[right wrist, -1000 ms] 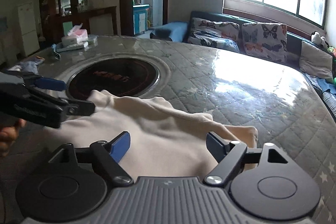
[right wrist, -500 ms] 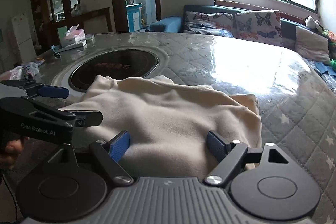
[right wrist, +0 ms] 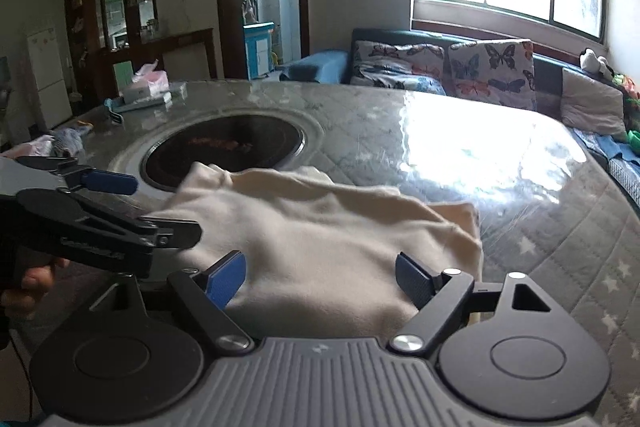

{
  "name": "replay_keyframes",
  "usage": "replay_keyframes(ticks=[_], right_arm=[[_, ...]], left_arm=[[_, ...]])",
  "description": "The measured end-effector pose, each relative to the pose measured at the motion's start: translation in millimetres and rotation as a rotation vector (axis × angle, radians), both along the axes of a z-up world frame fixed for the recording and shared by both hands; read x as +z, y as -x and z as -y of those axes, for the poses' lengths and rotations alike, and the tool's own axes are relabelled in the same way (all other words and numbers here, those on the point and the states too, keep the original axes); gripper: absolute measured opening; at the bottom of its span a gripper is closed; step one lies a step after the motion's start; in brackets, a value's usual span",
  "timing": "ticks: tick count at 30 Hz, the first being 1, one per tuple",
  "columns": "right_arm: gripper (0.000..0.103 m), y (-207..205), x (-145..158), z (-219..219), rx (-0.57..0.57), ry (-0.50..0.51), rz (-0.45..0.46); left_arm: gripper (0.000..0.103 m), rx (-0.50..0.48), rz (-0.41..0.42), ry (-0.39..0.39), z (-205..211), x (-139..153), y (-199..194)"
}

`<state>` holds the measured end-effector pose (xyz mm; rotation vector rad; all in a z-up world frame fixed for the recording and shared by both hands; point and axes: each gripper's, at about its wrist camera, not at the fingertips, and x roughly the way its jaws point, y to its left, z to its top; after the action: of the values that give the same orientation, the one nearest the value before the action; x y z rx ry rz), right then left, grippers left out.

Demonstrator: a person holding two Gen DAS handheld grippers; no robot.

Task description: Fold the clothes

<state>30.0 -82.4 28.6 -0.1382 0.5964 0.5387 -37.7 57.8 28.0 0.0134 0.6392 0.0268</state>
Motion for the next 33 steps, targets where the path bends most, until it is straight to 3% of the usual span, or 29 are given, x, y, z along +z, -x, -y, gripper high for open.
replay_keyframes(ticks=[8,21,24,28,31,33], right_arm=[[0.076,10,-6,-1,0.048,0.014,-0.034],[0.076,8,-19,-2,0.049,0.067,-0.049],[0.072,9,-6,1,0.049,0.043,-0.043],[0.06,10,8,-2,0.078,-0.004,-0.032],[0.05,9,0,-8,0.098,0.002,-0.058],[0.049,8,-8,-9,0.096,0.002,-0.081]], left_arm=[[0.103,0.0,-0.028,0.005,3,-10,1],[0.103,0.0,-0.03,0.025,-1,-12,3],[0.103,-0.001,-0.02,0.013,-1,-3,4],[0.103,0.011,-0.006,0.013,-4,3,3],[0.103,0.029,-0.032,0.008,-7,-4,3],[0.103,0.031,-0.038,0.02,-10,-9,4]])
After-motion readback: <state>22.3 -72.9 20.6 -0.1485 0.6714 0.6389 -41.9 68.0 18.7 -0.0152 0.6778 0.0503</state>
